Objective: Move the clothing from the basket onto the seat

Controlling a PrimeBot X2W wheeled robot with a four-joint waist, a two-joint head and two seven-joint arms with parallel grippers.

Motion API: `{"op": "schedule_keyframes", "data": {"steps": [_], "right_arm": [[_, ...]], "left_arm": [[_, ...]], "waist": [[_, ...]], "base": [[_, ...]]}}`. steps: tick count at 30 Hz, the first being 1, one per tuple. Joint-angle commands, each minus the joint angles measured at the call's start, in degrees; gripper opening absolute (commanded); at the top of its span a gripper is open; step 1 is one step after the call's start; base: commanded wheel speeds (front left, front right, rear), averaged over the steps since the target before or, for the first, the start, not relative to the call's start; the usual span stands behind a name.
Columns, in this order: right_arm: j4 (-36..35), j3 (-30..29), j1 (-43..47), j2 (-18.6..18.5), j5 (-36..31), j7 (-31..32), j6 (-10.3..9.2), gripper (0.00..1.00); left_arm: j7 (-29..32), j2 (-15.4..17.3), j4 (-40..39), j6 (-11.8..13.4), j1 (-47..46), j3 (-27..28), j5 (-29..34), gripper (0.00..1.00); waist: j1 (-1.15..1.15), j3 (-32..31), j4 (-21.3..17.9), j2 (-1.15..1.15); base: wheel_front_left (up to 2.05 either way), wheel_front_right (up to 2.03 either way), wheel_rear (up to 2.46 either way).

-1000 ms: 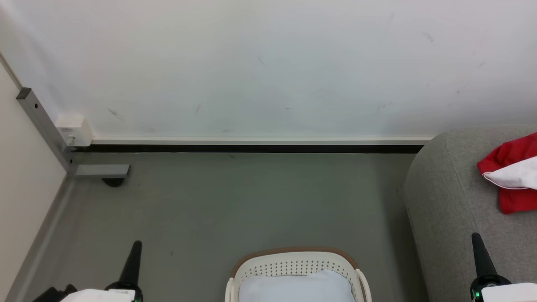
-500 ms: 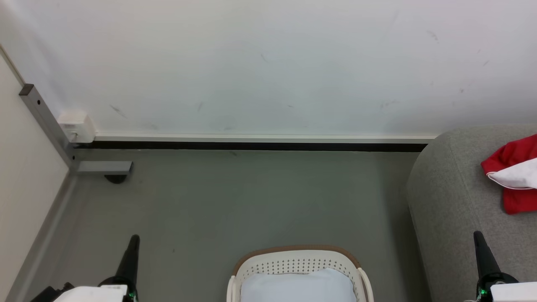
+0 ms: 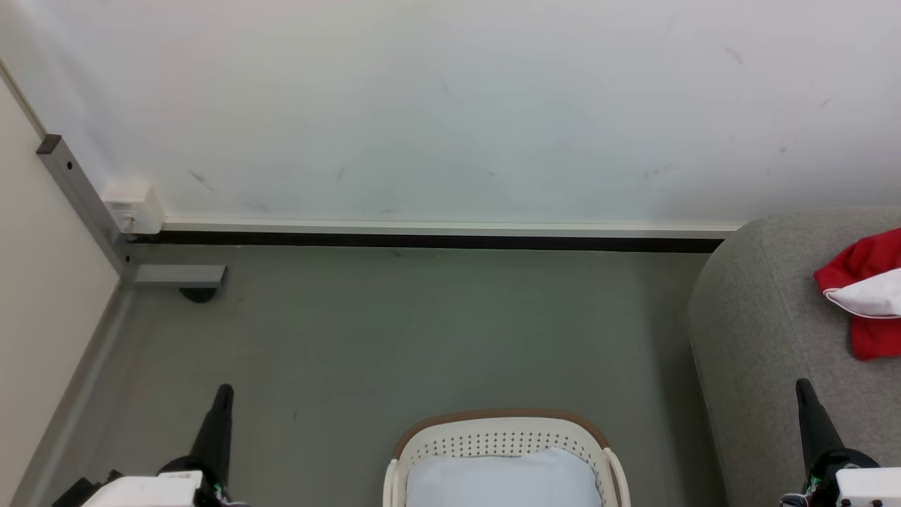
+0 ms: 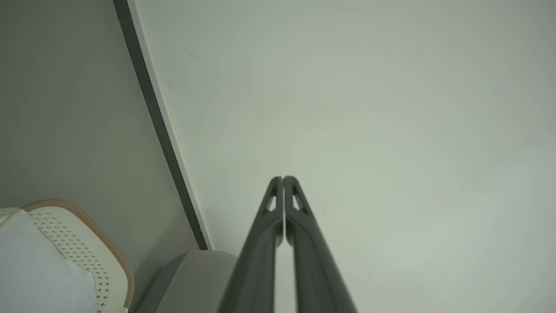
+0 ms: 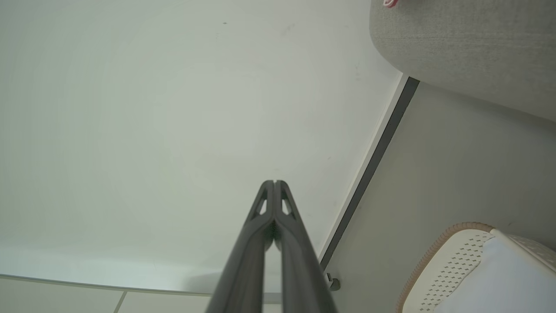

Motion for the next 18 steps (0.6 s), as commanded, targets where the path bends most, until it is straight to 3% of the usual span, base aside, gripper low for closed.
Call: {"op": "schedule_keyframes", "data": {"steps": [1, 18], "right_arm": [[-0.51, -0.26, -0.54, -0.54, 1.44, 0.37, -0.11, 0.00], [-0.66, -0.65, -0.99, -0.55, 5.77, 1.58, -0.12, 0.00]], "left_arm": [[0.41, 0.08, -0.22, -0.40, -0.60, 0.50, -1.12, 0.00], [1.64, -0.20, -0.26, -0.80, -1.12, 1.12, -5.35, 0.00]], "waist": [[-0.01, 0.04, 0.05, 0.00], [-0.01, 0.43, 0.48, 0.00]], "base": [[0.00, 0.00, 0.00], [0.00, 0.00, 0.00]]}}
